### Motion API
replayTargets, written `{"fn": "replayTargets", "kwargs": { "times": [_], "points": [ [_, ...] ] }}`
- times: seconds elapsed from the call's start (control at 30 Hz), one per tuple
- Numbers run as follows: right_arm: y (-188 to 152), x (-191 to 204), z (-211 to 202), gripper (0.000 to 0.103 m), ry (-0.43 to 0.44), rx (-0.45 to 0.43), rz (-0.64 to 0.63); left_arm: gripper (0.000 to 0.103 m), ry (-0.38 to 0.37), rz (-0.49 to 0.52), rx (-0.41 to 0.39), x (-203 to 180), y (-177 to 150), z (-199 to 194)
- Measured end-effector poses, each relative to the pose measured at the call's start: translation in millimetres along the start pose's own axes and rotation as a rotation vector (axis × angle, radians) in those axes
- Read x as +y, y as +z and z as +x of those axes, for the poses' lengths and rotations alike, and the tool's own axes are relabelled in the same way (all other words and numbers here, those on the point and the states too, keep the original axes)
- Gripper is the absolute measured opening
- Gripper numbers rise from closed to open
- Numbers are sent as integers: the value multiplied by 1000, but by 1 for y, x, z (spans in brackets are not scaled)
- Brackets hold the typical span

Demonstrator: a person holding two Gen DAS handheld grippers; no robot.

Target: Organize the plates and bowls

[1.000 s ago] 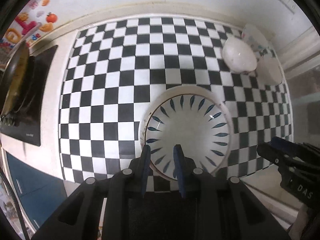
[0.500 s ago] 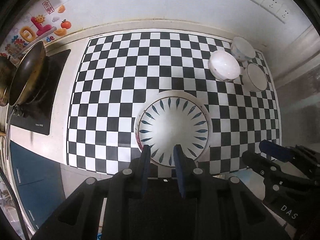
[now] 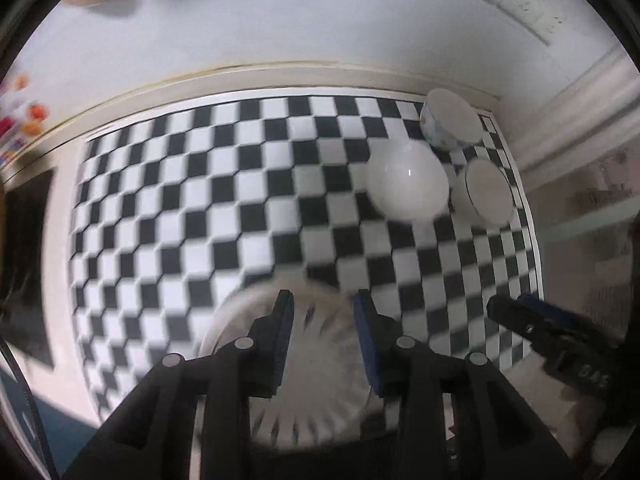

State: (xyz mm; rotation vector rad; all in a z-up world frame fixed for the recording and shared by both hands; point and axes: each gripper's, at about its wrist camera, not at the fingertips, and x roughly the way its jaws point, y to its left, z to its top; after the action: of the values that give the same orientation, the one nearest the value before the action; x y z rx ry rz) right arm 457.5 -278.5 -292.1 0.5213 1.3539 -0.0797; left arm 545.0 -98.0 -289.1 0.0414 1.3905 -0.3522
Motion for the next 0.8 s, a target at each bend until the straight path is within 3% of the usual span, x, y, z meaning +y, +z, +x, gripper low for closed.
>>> {"fn": "replayTargets", "kwargs": {
  "times": [0.1, 0.23, 0.4, 0.53, 0.57, 0.7, 0.8],
  "points": [
    [36, -19, 32, 72, -30, -10, 72, 29, -50, 29, 63, -5, 48, 46],
    [85, -36, 84, 71, -48, 17, 153, 29, -58, 75, 167, -15, 96, 103],
    [117, -49, 130, 57, -64, 74, 217, 28, -26, 148, 249, -30, 131, 156],
    [126, -51, 147, 47, -61, 102, 239, 26, -21, 169, 259, -38, 147, 169],
    [128, -51, 150, 40, -57, 109, 239, 26, -29, 178, 261, -41, 149, 170],
    [128, -50, 159, 32, -75, 126, 233, 26, -31, 210, 262, -50, 156, 169],
    [128, -52, 161, 26, -80, 134, 238, 29, -73, 195, 255, -48, 162, 157]
  ]
}}
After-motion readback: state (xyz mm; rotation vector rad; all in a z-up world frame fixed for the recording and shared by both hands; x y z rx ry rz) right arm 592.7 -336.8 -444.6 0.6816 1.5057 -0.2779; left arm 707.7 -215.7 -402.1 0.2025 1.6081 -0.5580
